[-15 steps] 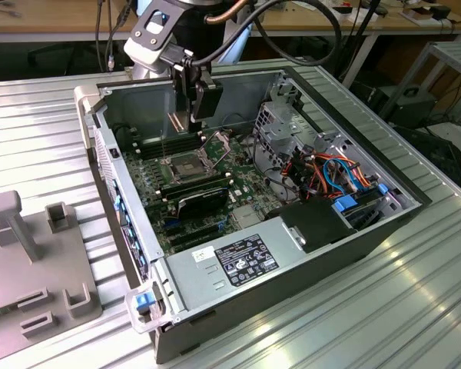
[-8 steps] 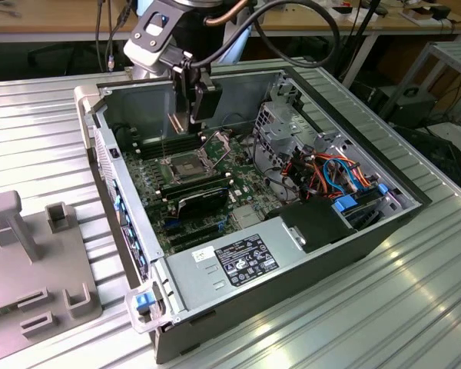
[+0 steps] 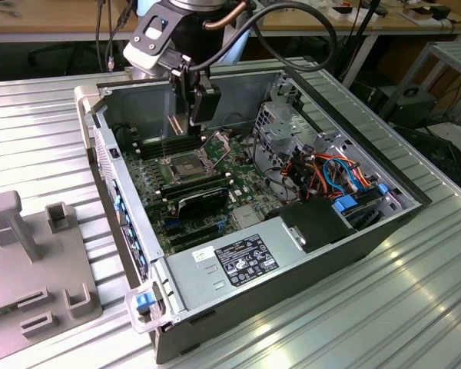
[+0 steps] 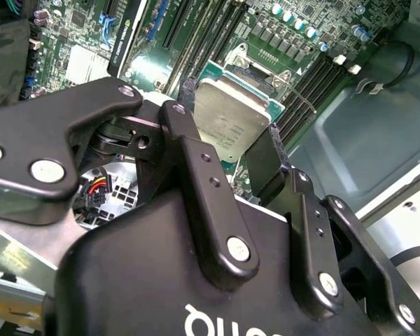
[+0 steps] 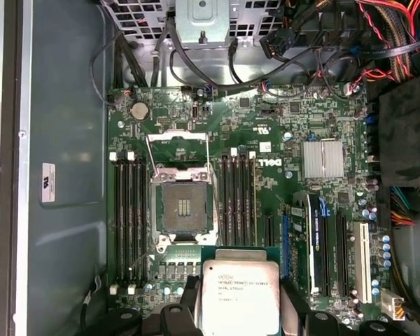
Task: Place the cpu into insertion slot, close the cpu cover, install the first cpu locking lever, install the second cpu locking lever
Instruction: 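Place the cpu into insertion slot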
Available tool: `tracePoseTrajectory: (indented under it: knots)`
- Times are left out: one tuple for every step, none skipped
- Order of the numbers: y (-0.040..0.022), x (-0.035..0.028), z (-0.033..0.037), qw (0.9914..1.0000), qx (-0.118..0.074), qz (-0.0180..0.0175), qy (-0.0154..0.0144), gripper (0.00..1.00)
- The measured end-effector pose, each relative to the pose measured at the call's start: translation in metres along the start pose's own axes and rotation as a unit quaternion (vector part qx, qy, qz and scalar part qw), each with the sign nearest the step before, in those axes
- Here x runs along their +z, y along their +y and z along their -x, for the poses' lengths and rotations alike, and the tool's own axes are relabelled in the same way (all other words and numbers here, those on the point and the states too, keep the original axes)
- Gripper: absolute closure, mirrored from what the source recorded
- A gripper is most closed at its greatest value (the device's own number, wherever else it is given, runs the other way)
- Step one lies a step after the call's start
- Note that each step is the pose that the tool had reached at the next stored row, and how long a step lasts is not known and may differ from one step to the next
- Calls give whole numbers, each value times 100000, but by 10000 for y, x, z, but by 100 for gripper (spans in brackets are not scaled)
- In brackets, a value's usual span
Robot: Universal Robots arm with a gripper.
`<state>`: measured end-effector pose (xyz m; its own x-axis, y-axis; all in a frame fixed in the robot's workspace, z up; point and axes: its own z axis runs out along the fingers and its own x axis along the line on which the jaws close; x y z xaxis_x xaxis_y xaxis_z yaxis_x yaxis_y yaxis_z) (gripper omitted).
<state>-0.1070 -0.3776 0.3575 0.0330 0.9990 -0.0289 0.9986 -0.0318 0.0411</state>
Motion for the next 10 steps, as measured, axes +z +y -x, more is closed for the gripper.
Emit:
tracePoseTrajectory:
  knots:
    - [0, 4, 0, 100000, 47, 0, -1, 46]
    - [0, 8, 0, 100000, 89, 0, -5, 46]
    - [-1, 12, 0, 100000, 141, -1, -6, 46]
    - [-1, 17, 0, 100000, 188, -2, -5, 46]
    - [-1, 24, -1, 100000, 253, -7, -9, 46]
    - [-1, 28, -1, 100000, 292, -6, -13, 46]
    - [-2, 36, -1, 99999, 349, -6, -12, 46]
    - [-2, 41, -1, 99999, 390, -10, -19, 46]
    - [-2, 46, -1, 99999, 425, -12, -25, 46]
    - [-2, 49, -1, 99999, 446, -15, -26, 46]
